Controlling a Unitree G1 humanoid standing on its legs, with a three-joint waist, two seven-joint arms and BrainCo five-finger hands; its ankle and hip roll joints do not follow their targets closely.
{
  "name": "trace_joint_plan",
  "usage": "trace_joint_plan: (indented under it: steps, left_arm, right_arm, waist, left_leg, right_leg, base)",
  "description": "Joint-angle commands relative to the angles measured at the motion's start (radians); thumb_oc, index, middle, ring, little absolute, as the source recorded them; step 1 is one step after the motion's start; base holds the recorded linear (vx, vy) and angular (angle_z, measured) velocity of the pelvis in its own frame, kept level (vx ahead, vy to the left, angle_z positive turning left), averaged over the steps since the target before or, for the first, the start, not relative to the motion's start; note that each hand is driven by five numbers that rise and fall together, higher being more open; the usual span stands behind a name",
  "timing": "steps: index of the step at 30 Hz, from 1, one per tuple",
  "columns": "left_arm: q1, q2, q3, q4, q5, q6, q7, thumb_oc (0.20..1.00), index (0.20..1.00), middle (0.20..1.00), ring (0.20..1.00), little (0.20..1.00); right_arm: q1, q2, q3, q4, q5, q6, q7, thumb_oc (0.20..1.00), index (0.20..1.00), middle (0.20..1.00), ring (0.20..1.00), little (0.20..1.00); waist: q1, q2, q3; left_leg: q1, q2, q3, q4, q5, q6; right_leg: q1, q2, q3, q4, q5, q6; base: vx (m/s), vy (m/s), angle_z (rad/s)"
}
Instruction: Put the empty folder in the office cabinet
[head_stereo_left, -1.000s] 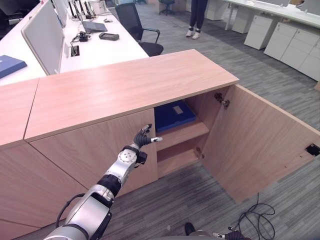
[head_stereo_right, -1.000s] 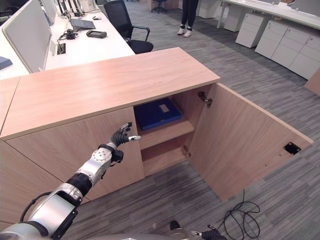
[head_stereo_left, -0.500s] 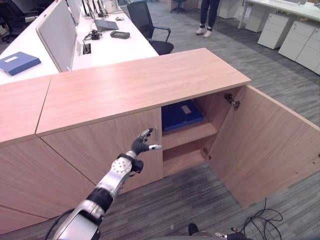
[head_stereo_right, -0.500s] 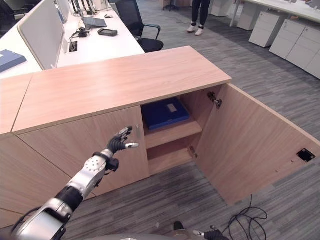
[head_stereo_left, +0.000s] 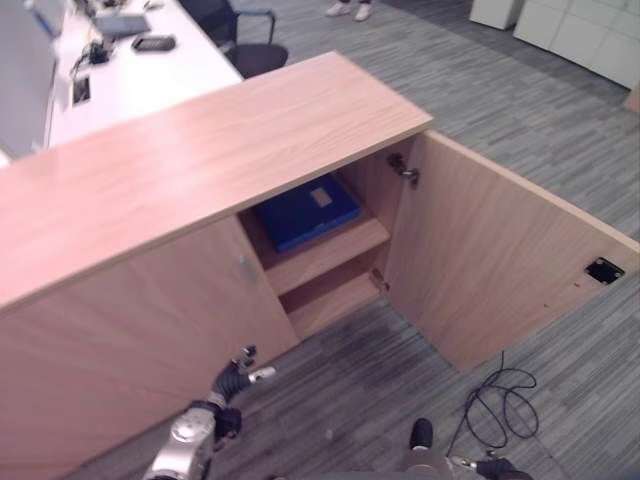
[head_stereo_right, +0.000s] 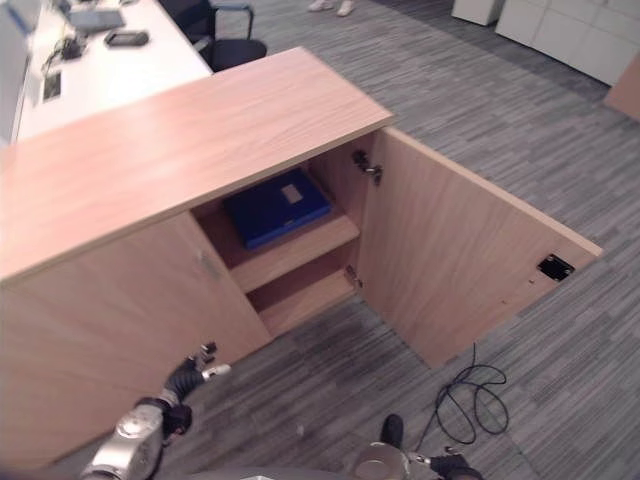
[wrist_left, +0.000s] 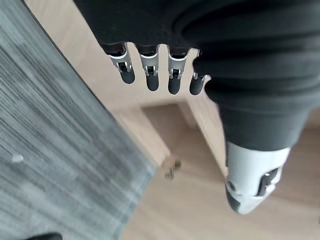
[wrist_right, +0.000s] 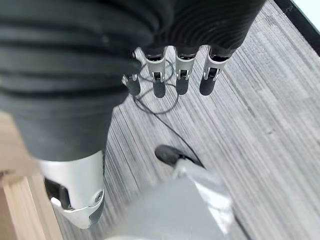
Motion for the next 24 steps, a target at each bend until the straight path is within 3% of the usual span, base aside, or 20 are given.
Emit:
trace_joint_plan:
  steps: [1,3,4,5,9,10,11,14,15,16,20,24]
  left_arm:
    - [-0.065,0.089,0.021,-0.021,0.046,-0.036,0.005,1.0,1.0,1.0,1.0,1.0]
    - [-0.063,0.067,0.009,0.08,0.094,-0.025,0.002,1.0,1.0,1.0,1.0,1.0]
    - [-0.064,0.067,0.009,0.081,0.094,-0.026,0.002,1.0,1.0,1.0,1.0,1.0]
    - [-0.082,0.059,0.001,0.126,0.107,-0.018,0.017,1.0,1.0,1.0,1.0,1.0]
    - [-0.108,0.038,-0.002,0.194,0.119,-0.018,0.04,1.0,1.0,1.0,1.0,1.0]
    - [-0.111,0.034,-0.005,0.206,0.123,-0.018,0.041,1.0,1.0,1.0,1.0,1.0]
    - [-0.109,0.025,-0.009,0.229,0.126,-0.019,0.041,1.0,1.0,1.0,1.0,1.0]
    - [-0.104,0.021,-0.014,0.237,0.128,-0.02,0.042,1.0,1.0,1.0,1.0,1.0]
    - [-0.095,0.015,-0.017,0.262,0.141,-0.019,0.047,1.0,1.0,1.0,1.0,1.0]
    - [-0.089,0.004,-0.016,0.308,0.152,-0.027,0.049,1.0,1.0,1.0,1.0,1.0]
    - [-0.077,0.002,-0.01,0.349,0.176,-0.023,0.049,1.0,1.0,1.0,1.0,1.0]
    - [-0.061,0.015,0.005,0.401,0.209,-0.021,0.053,1.0,1.0,1.0,1.0,1.0]
  right_arm:
    - [-0.022,0.06,0.006,0.021,0.024,-0.016,-0.011,1.0,1.0,1.0,1.0,1.0]
    - [-0.037,0.028,0.02,0.029,0.024,-0.017,-0.01,1.0,1.0,1.0,1.0,1.0]
    - [-0.038,0.028,0.019,0.029,0.024,-0.017,-0.009,1.0,1.0,1.0,1.0,1.0]
    - [-0.05,0.01,0.023,0.025,0.033,-0.017,-0.014,1.0,1.0,1.0,1.0,1.0]
    - [-0.067,-0.01,0.027,0.028,0.042,-0.018,-0.021,1.0,1.0,1.0,1.0,1.0]
    - [-0.07,-0.016,0.03,0.028,0.044,-0.017,-0.022,1.0,1.0,1.0,1.0,1.0]
    - [-0.07,-0.025,0.029,0.034,0.046,-0.019,-0.023,1.0,1.0,1.0,1.0,1.0]
    - [-0.069,-0.03,0.026,0.035,0.047,-0.021,-0.025,1.0,1.0,1.0,1.0,1.0]
    - [-0.075,-0.042,0.024,0.04,0.046,-0.023,-0.03,1.0,1.0,1.0,1.0,1.0]
    - [-0.087,-0.05,0.018,0.04,0.054,-0.033,-0.032,1.0,1.0,1.0,1.0,1.0]
    - [-0.089,-0.061,-0.03,0.042,0.092,-0.04,-0.04,1.0,1.0,1.0,1.0,1.0]
    - [-0.106,-0.097,-0.082,0.053,0.137,-0.044,-0.049,1.0,1.0,1.0,1.0,1.0]
  waist:
    - [-0.014,-0.069,0.001]
    - [-0.023,-0.035,0.015]
    - [-0.025,-0.036,0.012]
    - [-0.014,-0.043,0.044]
    - [-0.012,-0.067,0.058]
    - [-0.007,-0.07,0.059]
    - [0.008,-0.067,0.064]
    - [0.016,-0.069,0.059]
    - [0.038,-0.063,0.059]
    - [0.045,-0.054,0.056]
    - [0.032,-0.035,0.03]
    - [0.028,-0.035,0.01]
  left_leg:
    - [0.004,-0.066,-0.04,0.064,-0.11,-0.005]
    - [-0.042,0.004,-0.072,0.232,0.005,-0.033]
    - [-0.049,0.003,-0.074,0.231,0.009,-0.033]
    - [-0.126,0.005,-0.151,0.38,0.075,-0.038]
    - [-0.172,-0.024,-0.206,0.478,0.094,-0.028]
    - [-0.187,-0.032,-0.221,0.46,0.08,-0.02]
    - [-0.206,-0.052,-0.261,0.401,0.033,-0.011]
    - [-0.215,-0.072,-0.286,0.34,0.006,-0.005]
    - [-0.231,-0.109,-0.351,0.208,-0.046,-0.001]
    - [-0.204,-0.116,-0.39,0.127,-0.07,-0.004]
    - [-0.154,-0.099,-0.348,0.057,-0.071,-0.002]
    - [-0.085,-0.101,-0.323,-0.011,-0.07,0.005]
  right_leg:
    - [-0.016,-0.038,0.069,0.097,-0.109,0.06]
    - [0.03,0.044,0.094,0.077,-0.175,0.001]
    - [0.025,0.043,0.092,0.076,-0.172,-0.001]
    - [0.048,0.061,0.112,0.079,-0.198,-0.033]
    - [0.069,0.06,0.132,0.058,-0.209,-0.049]
    - [0.074,0.058,0.144,0.052,-0.212,-0.045]
    - [0.096,0.06,0.169,0.039,-0.219,-0.032]
    - [0.096,0.052,0.183,0.035,-0.218,-0.022]
    - [0.108,0.056,0.211,0.028,-0.225,-0.006]
    - [0.111,0.061,0.235,0.029,-0.234,0.003]
    - [0.121,0.059,0.23,0.024,-0.228,0.012]
    - [0.136,0.055,0.233,0.021,-0.218,0.02]
  base:
    - [0.12,-0.167,-0.19]
    - [0.16,-0.238,-0.14]
    - [0.12,-0.263,-0.19]
    - [0.08,-0.189,-0.22]
    - [0.07,-0.109,-0.5]
    - [0.17,0.02,-0.28]
    - [0.14,0.052,-0.18]
    - [0.12,0.076,-0.21]
    - [0.17,0.097,-0.44]
    - [0.18,0.096,-0.49]
    - [0.1,0.082,-0.64]
    - [0.08,0.088,-0.01]
